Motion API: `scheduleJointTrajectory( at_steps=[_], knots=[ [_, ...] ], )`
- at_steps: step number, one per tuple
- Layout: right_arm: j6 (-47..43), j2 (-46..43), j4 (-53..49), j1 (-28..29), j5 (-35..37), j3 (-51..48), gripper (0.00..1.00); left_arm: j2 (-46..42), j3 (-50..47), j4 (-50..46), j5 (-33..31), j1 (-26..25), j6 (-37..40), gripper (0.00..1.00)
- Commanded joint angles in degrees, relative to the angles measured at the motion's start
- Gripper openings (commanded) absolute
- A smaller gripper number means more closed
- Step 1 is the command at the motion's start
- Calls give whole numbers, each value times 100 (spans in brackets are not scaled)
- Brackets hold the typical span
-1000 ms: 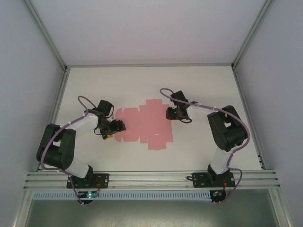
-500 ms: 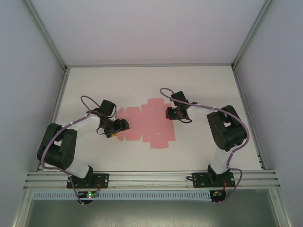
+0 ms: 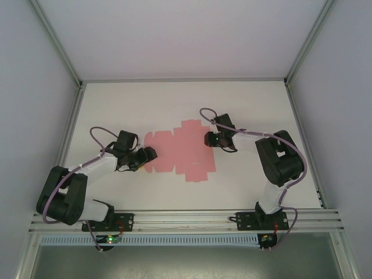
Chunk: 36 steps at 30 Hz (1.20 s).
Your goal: Assemble paper box
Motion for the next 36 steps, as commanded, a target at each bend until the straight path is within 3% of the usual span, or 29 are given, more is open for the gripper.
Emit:
scheduleJointTrajectory(
  at_steps=[1,5,13,21,24,26,29,32,33,36],
  knots=[
    [183,942,95,400,-2250,-560,29,-172,242,3065,2126,-450,-217,68],
    [220,988,294,298,-2470,-635,29,-328,103,3505,2227,-501,-425,66],
    [229,1026,527,220,-2648,-685,29,-850,75,3063,1815,-583,59,69],
    [247,972,528,158,-2528,-751,29,-495,343,2634,1454,-585,290,72],
    [186,916,421,159,-2466,-745,29,-454,377,2624,1385,-586,280,68],
    [174,922,359,160,-2414,-718,29,-508,397,2676,1347,-587,202,60],
    [169,897,329,146,-2326,-716,29,-790,480,2159,853,-587,241,26],
    [161,783,304,92,-2281,-720,31,-1201,613,1363,475,-587,568,4],
    [168,653,269,43,-2290,-723,34,-1369,635,1267,472,-587,624,0],
    [158,-42,137,-206,-2487,-705,38,-1783,994,873,879,-595,1180,0]
  ],
)
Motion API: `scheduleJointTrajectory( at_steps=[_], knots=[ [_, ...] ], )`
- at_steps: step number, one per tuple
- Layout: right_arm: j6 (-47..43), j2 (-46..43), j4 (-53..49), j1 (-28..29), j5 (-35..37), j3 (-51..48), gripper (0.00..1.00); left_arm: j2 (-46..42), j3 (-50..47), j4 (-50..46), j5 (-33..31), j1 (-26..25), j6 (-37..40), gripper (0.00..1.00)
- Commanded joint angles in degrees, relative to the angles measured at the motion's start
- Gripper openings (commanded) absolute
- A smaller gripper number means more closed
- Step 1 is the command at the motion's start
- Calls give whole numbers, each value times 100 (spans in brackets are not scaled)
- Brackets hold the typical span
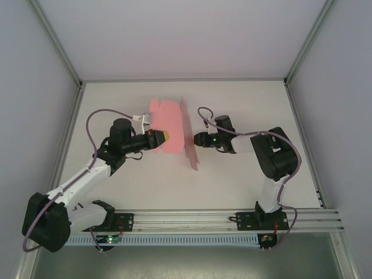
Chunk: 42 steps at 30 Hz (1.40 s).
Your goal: Assemble paper box
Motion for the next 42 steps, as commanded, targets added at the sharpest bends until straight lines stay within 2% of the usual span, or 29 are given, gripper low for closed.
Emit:
scheduleJointTrajectory(
  at_steps=[1,4,6,7,8,10,12,14,17,20,24,28,33,38,42],
  knots=[
    [35,-561,-1515,-213,-506,-330,39,-369,531,-679,-130,-15,1114,0],
    [-129,-1611,-1684,-497,-793,-237,47,-644,1087,-1193,280,-32,1951,0],
    [-437,-2301,-1920,-634,-1035,-97,59,-826,1211,-1078,333,-41,2197,0],
    [-484,-2583,-1936,-718,-1234,-70,67,-889,1250,-964,392,-43,2231,0],
    [-473,-2850,-1919,-833,-1478,-48,78,-913,1297,-838,543,-38,2241,0],
    [-171,-3337,-1474,-1206,-2123,-152,97,-964,1321,-315,1380,-45,2269,0],
    [631,-3698,-96,-1510,-2864,-457,98,-1063,1219,481,1926,-65,1985,0],
    [1387,-3883,1360,-1692,-3341,-602,98,-1084,1263,761,1970,-135,1865,0],
    [1578,-3975,1629,-1701,-3464,-285,98,-921,1534,759,2365,-242,1787,0],
    [1699,-4035,1821,-1704,-3538,-92,98,-958,1494,1171,2550,-403,1669,0],
    [1981,-4210,2459,-1715,-3616,-77,94,-1248,1285,1152,2185,-543,1890,0],
    [2060,-4470,2456,-1725,-3631,54,86,-1455,1096,1051,1812,-552,1952,0],
    [2151,-4670,2337,-1728,-3724,92,77,-1745,841,785,788,-551,1916,0],
    [2038,-4900,1860,-1732,-3686,61,51,-2111,455,749,-314,-547,1874,0],
    [1950,-4981,1677,-1719,-3670,31,25,-2177,283,833,-471,-546,1776,0]
  ],
)
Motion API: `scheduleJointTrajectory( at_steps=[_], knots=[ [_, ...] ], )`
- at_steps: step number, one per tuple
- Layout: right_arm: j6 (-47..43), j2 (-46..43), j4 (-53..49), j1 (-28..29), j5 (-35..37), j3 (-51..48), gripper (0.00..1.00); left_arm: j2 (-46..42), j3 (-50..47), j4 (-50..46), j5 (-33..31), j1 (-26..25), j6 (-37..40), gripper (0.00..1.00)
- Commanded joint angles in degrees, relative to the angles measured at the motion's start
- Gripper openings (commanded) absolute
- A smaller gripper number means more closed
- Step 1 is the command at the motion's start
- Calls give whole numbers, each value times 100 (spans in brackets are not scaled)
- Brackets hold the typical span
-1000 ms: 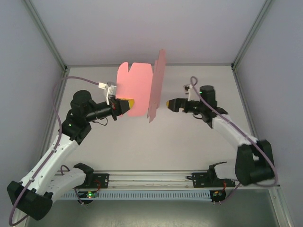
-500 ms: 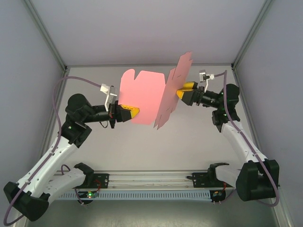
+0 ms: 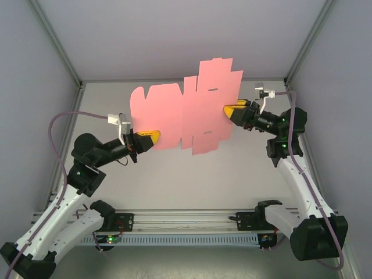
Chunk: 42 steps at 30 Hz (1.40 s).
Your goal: Assemble paper box
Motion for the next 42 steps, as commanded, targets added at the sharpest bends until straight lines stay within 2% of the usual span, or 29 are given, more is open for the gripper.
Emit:
scheduleJointTrajectory(
  at_steps=[1,3,6,8,10,11,13,15,17,19,22,24,28,29,30,31,32,33,35,36,38,40,42],
  knots=[
    [-52,-172,-40,108,-401,64,23,53,-51,148,-737,-53,-50,0],
    [-50,-211,-65,110,-399,43,16,35,-102,88,-937,-53,-98,0],
    [-269,-306,-369,113,-374,43,11,-39,-261,88,-1193,-59,-179,0],
    [-830,-386,-1155,181,-153,142,9,-53,-337,121,-1232,-57,-246,0],
    [-2140,-417,-2944,403,497,542,4,-43,-369,58,-1221,-56,-288,0],
    [-2821,-401,-3994,655,1254,851,3,-26,-368,18,-1252,-59,-344,0],
    [-3914,-224,-5816,1439,3601,1565,0,19,-375,-63,-1236,-59,-399,0],
    [-4204,8,-6527,2148,5972,1986,0,79,-453,-98,-1278,-63,-480,0],
    [-4301,203,-6762,2438,7037,2196,0,162,-619,-50,-1439,-61,-628,0],
    [-4371,343,-6736,2693,7808,2241,0,279,-871,187,-1546,-61,-922,0],
    [-4943,835,-6747,3484,9777,2432,0,498,-1235,664,-1611,-127,-1438,0],
    [-5162,1408,-6955,3654,10740,2772,0,526,-1383,722,-1773,-237,-1506,0],
    [-5831,2318,-6801,3815,12386,3189,0,365,-1421,-131,-2506,-454,-1584,0],
    [-6086,2429,-6628,3839,12475,3202,0,302,-1466,-374,-2718,-473,-1635,10],
    [-6269,2457,-6543,3855,12229,3203,0,213,-1524,-604,-2898,-484,-1681,29],
    [-6419,2418,-6482,3834,11719,3171,0,112,-1580,-854,-3091,-487,-1723,56],
    [-6522,2312,-6447,3767,10911,3108,0,-38,-1623,-1219,-3359,-483,-1786,84],
    [-6645,2186,-6465,3680,10075,3036,0,-188,-1606,-1635,-3658,-484,-1812,91],
    [-6935,1920,-6566,3455,8369,2861,0,-536,-1480,-2497,-4116,-486,-1802,94],
    [-7168,1796,-6708,3350,7558,2806,0,-689,-1398,-2918,-4376,-489,-1864,99],
    [-7859,1557,-7246,3191,5979,2733,0,-992,-1272,-3491,-4757,-484,-1911,100],
    [-8110,1415,-7737,3168,5251,2901,0,-1212,-1143,-3782,-4980,-483,-1984,100],
    [-8209,1373,-8236,3161,4910,3262,0,-1295,-994,-3891,-4963,-485,-1893,100]
  ],
)
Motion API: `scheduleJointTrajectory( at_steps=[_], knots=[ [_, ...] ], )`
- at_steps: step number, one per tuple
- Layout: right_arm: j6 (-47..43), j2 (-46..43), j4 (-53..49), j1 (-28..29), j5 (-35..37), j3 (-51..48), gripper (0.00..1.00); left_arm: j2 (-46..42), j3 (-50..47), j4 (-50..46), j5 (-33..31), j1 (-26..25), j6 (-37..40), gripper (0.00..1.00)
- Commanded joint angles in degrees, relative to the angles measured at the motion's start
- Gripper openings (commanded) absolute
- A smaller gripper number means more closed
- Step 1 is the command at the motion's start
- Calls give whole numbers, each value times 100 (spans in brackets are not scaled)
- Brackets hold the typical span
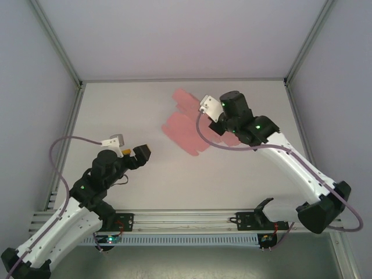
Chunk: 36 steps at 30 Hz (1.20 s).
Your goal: Assemble paper box
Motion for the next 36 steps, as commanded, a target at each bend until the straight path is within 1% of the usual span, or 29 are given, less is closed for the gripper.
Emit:
scheduleJointTrajectory(
  at_steps=[1,3,5,6,7,10,12,14,15,16,17,18,19,21,23,25,27,29,31,33,36],
  knots=[
    [-804,-78,-1199,26,-1904,518,0,-140,451,-831,-572,-31,-68,100],
    [-1181,-63,-1827,27,-2262,891,0,-34,636,-846,-553,-31,21,100],
    [-1483,9,-2273,35,-2427,1087,0,163,798,-868,-660,-31,10,100],
    [-1691,70,-2462,43,-2436,1080,0,291,901,-938,-743,-26,-41,100],
    [-1702,125,-2389,95,-2211,962,0,449,1027,-1031,-798,-29,-61,100],
    [-1619,364,-1559,232,-1167,446,0,911,1391,-1223,-849,-3,-6,100],
    [-1814,588,-961,245,-553,140,0,1215,1586,-1182,-845,21,211,100],
    [-1972,752,-255,186,-252,-190,0,1500,1759,-1018,-731,34,584,100],
    [-2075,842,94,140,-227,-358,0,1650,1809,-756,-457,35,1014,100],
    [-2181,914,283,58,-410,-466,0,1794,1843,-507,-150,39,1379,100],
    [-2405,1014,274,-70,-863,-517,0,1951,1883,-244,255,40,1808,100],
    [-2635,1122,84,-211,-1436,-492,0,2141,1927,32,814,38,2396,100],
    [-2794,1252,-71,-327,-1845,-423,0,2327,1979,209,1251,33,2848,100],
    [-2920,1527,-511,-502,-2391,-150,0,2760,2145,420,1841,37,3575,100],
    [-2996,1770,-946,-590,-2638,149,0,3222,2413,399,2252,43,4014,100],
    [-3241,2044,-1555,-653,-2866,450,0,3732,2788,176,2693,40,4397,100],
    [-3397,2258,-2019,-712,-3118,685,0,4137,3170,-143,3188,55,4877,90],
    [-3560,2418,-2319,-783,-3486,844,0,4390,3309,-92,3280,66,5159,82],
    [-3585,2476,-2353,-841,-3744,922,0,4527,3331,80,3470,168,5235,73],
    [-3598,2503,-2326,-883,-3851,977,0,4664,3463,-73,3804,244,5300,66],
    [-3551,2504,-2293,-978,-4021,1046,0,4777,3520,-239,4226,251,5529,62]
  ],
)
